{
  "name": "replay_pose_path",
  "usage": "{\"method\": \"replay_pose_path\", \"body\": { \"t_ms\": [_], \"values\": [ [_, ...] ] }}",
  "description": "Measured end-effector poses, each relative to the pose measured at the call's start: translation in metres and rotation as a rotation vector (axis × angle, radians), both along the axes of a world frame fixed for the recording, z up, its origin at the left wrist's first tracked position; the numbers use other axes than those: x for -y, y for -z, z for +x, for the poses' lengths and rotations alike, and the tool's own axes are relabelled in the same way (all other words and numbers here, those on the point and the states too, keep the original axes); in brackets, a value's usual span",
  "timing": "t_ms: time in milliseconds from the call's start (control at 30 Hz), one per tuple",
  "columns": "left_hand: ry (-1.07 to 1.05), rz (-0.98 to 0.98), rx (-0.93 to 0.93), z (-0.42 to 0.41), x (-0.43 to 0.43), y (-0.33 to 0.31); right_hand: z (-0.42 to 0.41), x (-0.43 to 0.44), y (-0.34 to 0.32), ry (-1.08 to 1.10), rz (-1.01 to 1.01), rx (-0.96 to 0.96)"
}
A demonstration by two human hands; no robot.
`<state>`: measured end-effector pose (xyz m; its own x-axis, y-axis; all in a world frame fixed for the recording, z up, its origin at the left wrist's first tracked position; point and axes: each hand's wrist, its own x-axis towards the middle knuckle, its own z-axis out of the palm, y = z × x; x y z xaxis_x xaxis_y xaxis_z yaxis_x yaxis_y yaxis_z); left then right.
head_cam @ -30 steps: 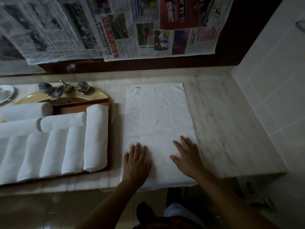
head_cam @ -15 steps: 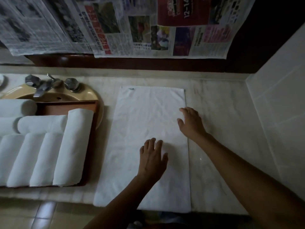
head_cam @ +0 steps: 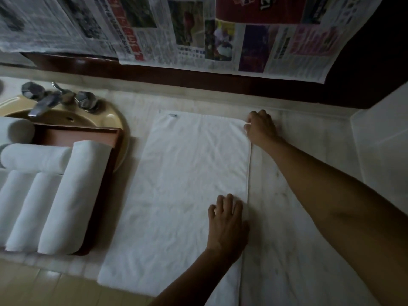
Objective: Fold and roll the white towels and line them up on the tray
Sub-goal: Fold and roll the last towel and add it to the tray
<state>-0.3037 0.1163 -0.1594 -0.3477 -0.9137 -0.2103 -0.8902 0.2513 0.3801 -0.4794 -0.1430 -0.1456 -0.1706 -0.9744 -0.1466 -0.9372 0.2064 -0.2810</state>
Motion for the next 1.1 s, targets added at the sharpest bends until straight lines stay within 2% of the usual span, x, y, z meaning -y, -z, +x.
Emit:
{"method": "replay_pose_path", "body": {
  "t_ms": [200, 367, 467, 533, 633, 767, 1000, 1100],
  "values": [
    [-0.013, 0.054, 0.0, -0.012, 0.011, -0.006, -0.013, 0.017, -0.025, 0.07, 0.02, 0.212],
    [-0.037, 0.04, -0.051, -0.031, 0.02, -0.013, -0.026, 0.015, -0.049, 0.112, -0.013, 0.316],
    [-0.134, 0.104, -0.236, -0.028, 0.028, -0.027, -0.027, 0.013, -0.054, 0.126, -0.041, 0.444],
    [-0.238, 0.16, -0.422, -0.016, 0.033, -0.039, -0.02, 0.013, -0.058, 0.122, -0.034, 0.607],
    [-0.3, 0.133, -0.608, 0.013, 0.036, -0.057, 0.002, 0.015, -0.066, 0.126, 0.042, 0.838],
    [-0.401, 0.19, -0.697, 0.055, 0.044, -0.077, 0.042, 0.028, -0.062, 0.005, -0.004, 0.769],
    [-0.717, 0.535, -1.048, 0.134, 0.063, -0.076, 0.128, 0.065, -0.049, -0.168, -0.153, 0.555],
    [-0.753, 0.586, -1.065, 0.161, 0.069, -0.064, 0.161, 0.081, -0.033, -0.181, -0.117, 0.482]
  ]
}}
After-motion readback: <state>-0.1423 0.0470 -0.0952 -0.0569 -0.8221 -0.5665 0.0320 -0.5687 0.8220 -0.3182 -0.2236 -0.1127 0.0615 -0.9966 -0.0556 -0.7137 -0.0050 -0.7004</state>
